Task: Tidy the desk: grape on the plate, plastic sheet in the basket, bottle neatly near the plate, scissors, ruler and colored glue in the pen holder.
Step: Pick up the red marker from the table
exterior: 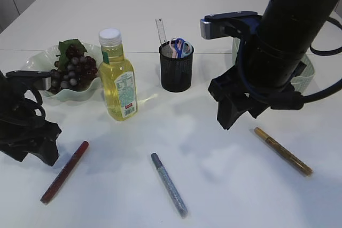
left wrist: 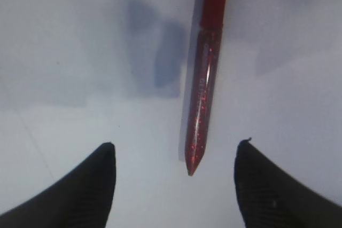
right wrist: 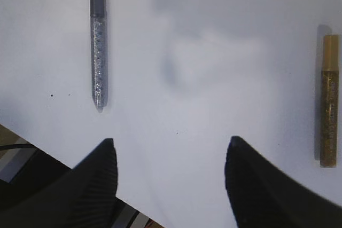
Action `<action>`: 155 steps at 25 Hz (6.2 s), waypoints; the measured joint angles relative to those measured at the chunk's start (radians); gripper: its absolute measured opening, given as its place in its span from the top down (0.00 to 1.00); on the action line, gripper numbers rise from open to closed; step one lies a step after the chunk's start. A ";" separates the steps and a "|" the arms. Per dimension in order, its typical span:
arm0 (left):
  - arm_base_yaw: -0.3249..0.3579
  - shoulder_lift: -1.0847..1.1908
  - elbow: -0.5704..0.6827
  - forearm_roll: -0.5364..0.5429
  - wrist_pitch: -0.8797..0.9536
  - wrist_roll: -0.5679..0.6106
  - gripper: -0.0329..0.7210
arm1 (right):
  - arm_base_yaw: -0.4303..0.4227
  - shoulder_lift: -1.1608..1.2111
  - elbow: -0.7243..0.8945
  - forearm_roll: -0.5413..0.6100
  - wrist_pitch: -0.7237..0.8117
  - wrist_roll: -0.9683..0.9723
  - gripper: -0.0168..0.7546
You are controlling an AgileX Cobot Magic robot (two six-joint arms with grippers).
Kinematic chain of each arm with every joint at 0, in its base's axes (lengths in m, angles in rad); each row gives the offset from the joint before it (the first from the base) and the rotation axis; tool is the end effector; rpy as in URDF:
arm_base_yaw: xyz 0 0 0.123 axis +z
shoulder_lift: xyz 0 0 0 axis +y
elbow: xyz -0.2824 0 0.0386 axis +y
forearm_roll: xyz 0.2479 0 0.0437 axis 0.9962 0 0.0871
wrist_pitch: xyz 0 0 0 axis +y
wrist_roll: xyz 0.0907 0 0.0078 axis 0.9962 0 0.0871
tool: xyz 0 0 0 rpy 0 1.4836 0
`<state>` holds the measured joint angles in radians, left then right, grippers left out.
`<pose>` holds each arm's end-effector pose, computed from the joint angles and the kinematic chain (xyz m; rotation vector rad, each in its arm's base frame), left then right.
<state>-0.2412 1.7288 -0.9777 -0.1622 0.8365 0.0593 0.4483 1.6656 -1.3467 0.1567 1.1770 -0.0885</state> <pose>0.2891 -0.0824 0.1685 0.3009 3.0617 -0.2003 0.2909 0.1545 0.2754 -0.7247 2.9088 0.2645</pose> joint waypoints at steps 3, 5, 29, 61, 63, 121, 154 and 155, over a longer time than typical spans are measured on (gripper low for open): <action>0.000 0.004 0.000 0.009 -0.029 0.000 0.28 | 0.000 0.000 0.000 0.000 -0.002 0.000 0.33; -0.010 0.006 0.000 0.016 -0.036 -0.002 0.28 | 0.000 0.000 0.000 0.000 -0.002 0.000 0.33; -0.116 0.101 0.000 0.086 -0.048 -0.124 0.33 | 0.000 -0.002 0.000 0.000 -0.008 0.000 0.33; -0.116 0.163 0.000 0.085 -0.127 -0.126 0.35 | 0.000 -0.002 0.000 0.000 -0.008 0.002 0.33; -0.116 0.163 0.000 0.087 -0.129 -0.126 0.35 | 0.000 -0.002 0.000 0.000 -0.008 0.002 0.33; -0.123 0.182 0.000 0.116 -0.126 -0.083 0.53 | 0.000 -0.002 0.001 0.000 -0.009 -0.010 0.34; -0.123 0.157 -0.004 0.116 -0.110 -0.083 0.89 | 0.000 -0.002 0.001 0.000 -0.014 -0.011 0.34; -0.123 0.144 -0.002 0.116 -0.110 -0.083 0.89 | 0.000 -0.002 0.001 0.000 -0.015 -0.011 0.34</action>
<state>-0.3639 1.8728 -0.9799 -0.0458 0.7267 -0.0234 0.4483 1.6640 -1.3460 0.1567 1.1624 -0.0996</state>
